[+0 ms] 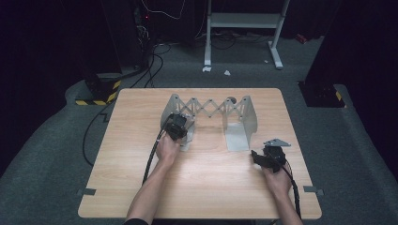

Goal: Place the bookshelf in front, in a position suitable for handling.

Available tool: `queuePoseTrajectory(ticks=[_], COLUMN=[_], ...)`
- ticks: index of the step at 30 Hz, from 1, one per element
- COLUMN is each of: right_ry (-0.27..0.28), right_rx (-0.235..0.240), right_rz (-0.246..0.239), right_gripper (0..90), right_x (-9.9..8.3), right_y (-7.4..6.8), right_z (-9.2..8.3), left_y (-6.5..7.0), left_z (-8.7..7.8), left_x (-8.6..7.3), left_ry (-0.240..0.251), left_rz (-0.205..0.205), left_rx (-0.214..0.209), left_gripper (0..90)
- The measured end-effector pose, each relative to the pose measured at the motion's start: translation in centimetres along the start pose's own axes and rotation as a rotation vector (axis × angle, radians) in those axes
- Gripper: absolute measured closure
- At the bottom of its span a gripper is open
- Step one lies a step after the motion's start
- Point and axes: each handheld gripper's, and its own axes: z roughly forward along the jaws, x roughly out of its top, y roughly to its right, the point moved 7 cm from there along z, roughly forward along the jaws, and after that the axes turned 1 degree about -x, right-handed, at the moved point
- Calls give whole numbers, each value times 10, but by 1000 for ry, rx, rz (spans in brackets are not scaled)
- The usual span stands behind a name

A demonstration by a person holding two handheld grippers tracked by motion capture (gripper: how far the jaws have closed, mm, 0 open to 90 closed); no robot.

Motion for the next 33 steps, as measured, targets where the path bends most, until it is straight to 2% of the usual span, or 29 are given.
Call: queuePoseTrajectory(ticks=[5,9,11,16,20,33], right_ry=[1,1,1,1,1,1], right_rx=[-2,-4,-4,-4,-4,-4], right_rz=[1,4,4,3,4,3], right_gripper=[346,346,346,346,346,346], right_x=[0,0,0,0,0,0], right_y=[0,0,0,0,0,0], right_z=[0,0,0,0,0,0], left_y=[3,3,5,15,16,10], left_z=[-9,-10,-10,-10,-14,-38], left_x=[-12,-12,-7,4,13,50], left_ry=[3,7,42,54,67,146], left_rz=[-6,-11,-18,-17,-17,-37], left_rx=[-16,-21,-25,-91,-115,-132], left_gripper=[725,725,727,728,728,728])
